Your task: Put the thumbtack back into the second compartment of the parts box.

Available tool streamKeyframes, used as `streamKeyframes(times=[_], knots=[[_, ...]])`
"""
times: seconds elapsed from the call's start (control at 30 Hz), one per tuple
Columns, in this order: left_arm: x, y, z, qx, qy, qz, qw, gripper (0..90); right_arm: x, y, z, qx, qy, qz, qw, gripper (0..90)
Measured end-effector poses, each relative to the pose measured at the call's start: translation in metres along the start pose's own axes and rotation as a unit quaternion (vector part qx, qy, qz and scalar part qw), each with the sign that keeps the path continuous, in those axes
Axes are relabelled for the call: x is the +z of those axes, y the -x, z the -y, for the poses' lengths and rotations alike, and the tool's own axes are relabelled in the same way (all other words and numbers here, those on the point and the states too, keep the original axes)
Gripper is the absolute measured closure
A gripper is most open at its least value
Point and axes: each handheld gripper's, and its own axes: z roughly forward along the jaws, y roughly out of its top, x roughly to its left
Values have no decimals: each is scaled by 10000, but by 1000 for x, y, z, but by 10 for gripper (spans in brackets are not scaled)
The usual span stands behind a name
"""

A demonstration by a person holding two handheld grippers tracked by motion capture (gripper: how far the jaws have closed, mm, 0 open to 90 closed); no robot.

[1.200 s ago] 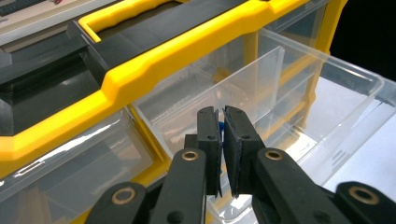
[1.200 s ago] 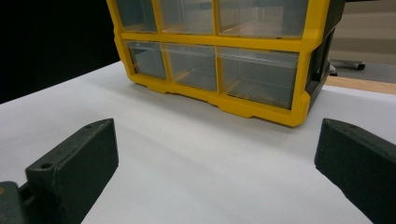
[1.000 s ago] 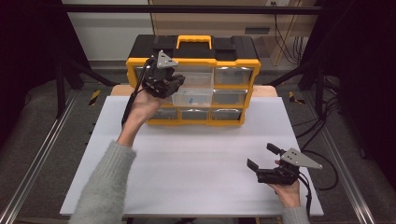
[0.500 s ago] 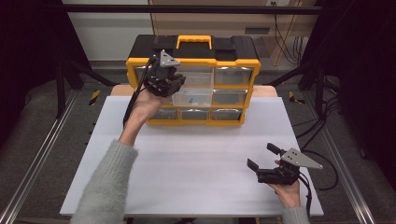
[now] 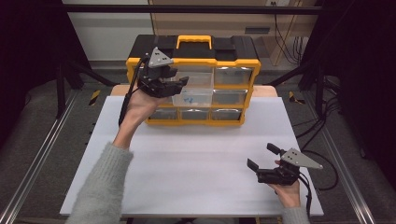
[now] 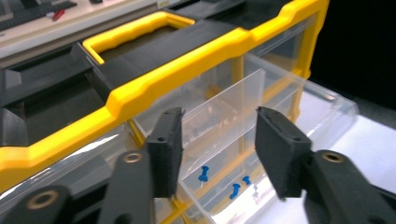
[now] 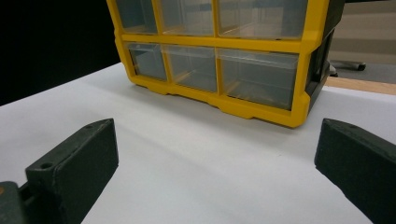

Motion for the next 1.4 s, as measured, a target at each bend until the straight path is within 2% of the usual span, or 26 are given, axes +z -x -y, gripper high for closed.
streamKeyframes(times=[0.07, 0.13, 0.2, 0.23, 0.33, 0.5, 0.53, 0.57, 0.77, 0.9, 0.93, 0.97, 1.07, 1.13, 1.2, 1.23, 1.3, 1.33, 1.4], knots=[[-6, 1, 1, -19, 129, 21, 9999, 441, 0, 0, 0, -7, 2, 11, 10000, 3], [-10, 2, 2, 9, 155, 100, 9998, 403, -1, -1, -1, 94, -28, 31, 9999, 3], [-16, 3, 4, 21, 252, 58, 9997, 354, -1, -2, -1, 160, -4, -2, 9999, 3], [-18, 4, 5, 27, 289, 68, 9996, 343, -1, -1, 0, 79, -33, 36, 10000, 3], [-26, 6, 9, 16, 401, 146, 9991, 293, -1, -1, 0, 88, -29, 37, 10000, 3], [-34, 10, 18, 32, 438, 209, 9988, 207, 0, -1, 0, 65, -20, 29, 10000, 3], [-35, 10, 21, 40, 464, 213, 9987, 191, 0, 1, 1, -64, -30, 10, 10000, 3], [-36, 11, 22, 25, 458, 220, 9987, 170, 0, -1, 0, 109, -34, 25, 9999, 3], [-40, 15, 34, 34, 521, 276, 9983, 69, 0, -1, 0, 116, -28, 42, 9999, 3], [-44, 19, 43, -14, 532, 358, 9979, 46, -1, -1, -1, 183, 6, 9, 9998, 3], [-45, 20, 45, 1, 535, 359, 9979, 43, -1, 0, 0, 93, -6, 40, 9999, 3], [-46, 20, 48, 51, 552, 325, 9979, 41, -1, 0, 0, 100, -11, 34, 9999, 3], [-49, 22, 55, -12, 587, 384, 9975, 34, 0, -1, 0, 141, -4, 37, 9999, 3], [-50, 23, 62, -43, 644, 423, 9970, 34, -1, 0, 0, 116, -10, 31, 9999, 3], [-50, 24, 69, -94, 663, 462, 9967, 34, -1, 2, 1, -15, -14, 19, 10000, 3], [-50, 24, 71, -115, 668, 469, 9966, 34, -1, 2, 1, 46, -48, 31, 10000, 3], [-50, 25, 76, -138, 677, 471, 9965, 34, -1, 3, 1, -3, -43, 3, 10000, 3], [-50, 25, 78, -173, 685, 487, 9963, 34, -1, 1, 1, 114, -78, 43, 9999, 3], [-49, 26, 82, -171, 663, 501, 9964, 34, -1, 0, 1, 148, -60, 43, 9999, 3]])
